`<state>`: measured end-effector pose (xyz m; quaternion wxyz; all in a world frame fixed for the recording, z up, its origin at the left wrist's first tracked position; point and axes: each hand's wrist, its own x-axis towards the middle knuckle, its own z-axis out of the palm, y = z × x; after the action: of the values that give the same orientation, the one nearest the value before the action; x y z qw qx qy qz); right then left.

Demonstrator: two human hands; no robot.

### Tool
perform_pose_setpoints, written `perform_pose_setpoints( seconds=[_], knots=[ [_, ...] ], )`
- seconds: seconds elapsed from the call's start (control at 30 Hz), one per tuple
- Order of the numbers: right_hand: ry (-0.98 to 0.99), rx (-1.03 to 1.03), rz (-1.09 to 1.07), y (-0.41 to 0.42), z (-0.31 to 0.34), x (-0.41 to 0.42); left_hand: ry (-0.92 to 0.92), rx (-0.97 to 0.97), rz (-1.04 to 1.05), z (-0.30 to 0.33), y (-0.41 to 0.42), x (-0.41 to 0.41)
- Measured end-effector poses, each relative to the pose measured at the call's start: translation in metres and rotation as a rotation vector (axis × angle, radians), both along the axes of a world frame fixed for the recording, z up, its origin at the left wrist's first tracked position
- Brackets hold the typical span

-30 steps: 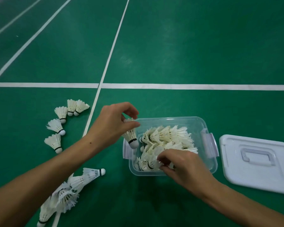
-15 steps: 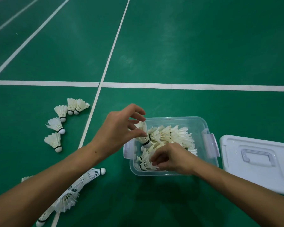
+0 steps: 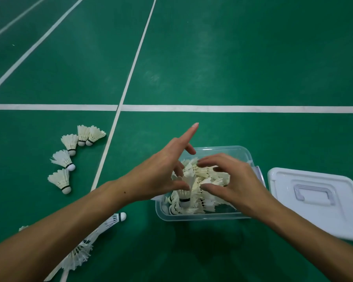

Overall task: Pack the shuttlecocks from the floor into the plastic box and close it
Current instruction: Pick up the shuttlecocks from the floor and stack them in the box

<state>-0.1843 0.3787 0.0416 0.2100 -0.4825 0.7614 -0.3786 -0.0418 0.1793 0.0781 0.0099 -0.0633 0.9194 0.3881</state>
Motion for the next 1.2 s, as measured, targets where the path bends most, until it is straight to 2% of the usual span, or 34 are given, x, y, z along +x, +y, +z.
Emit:
perform_pose_setpoints(
  seconds=[0.17, 0.33, 0.4, 0.5, 0.6, 0.73, 0.8, 1.0, 1.2],
  knots=[
    [0.173, -0.036, 0.095, -0.007, -0.018, 0.007, 0.060, 0.005, -0.059, -0.007, 0.006, -0.007],
    [0.228, 0.017, 0.096, 0.012, -0.023, 0.005, 0.146, -0.022, -0.040, -0.020, 0.005, 0.002],
    [0.251, 0.023, 0.074, 0.023, -0.024, 0.007, 0.116, -0.028, 0.000, -0.026, 0.000, 0.009],
    [0.312, 0.066, 0.075, 0.030, -0.028, 0.014, -0.029, -0.096, -0.028, -0.039, -0.007, 0.019],
    [0.361, 0.127, 0.113, 0.025, -0.035, 0.022, -0.113, -0.311, -0.129, -0.054, -0.010, 0.025],
    [0.312, 0.224, 0.176, 0.013, -0.035, 0.023, -0.064, -0.776, -0.263, -0.075, 0.002, 0.020],
    [0.266, 0.283, 0.210, 0.007, -0.032, 0.019, -0.059, -0.877, -0.263, -0.084, 0.009, 0.015],
    [0.091, 0.483, 0.293, -0.010, -0.038, 0.006, -0.112, -0.725, -0.161, -0.088, 0.008, 0.007],
    [-0.039, 0.521, 0.394, -0.004, -0.042, -0.011, -0.136, -0.680, -0.172, -0.090, 0.016, 0.011]
  ],
)
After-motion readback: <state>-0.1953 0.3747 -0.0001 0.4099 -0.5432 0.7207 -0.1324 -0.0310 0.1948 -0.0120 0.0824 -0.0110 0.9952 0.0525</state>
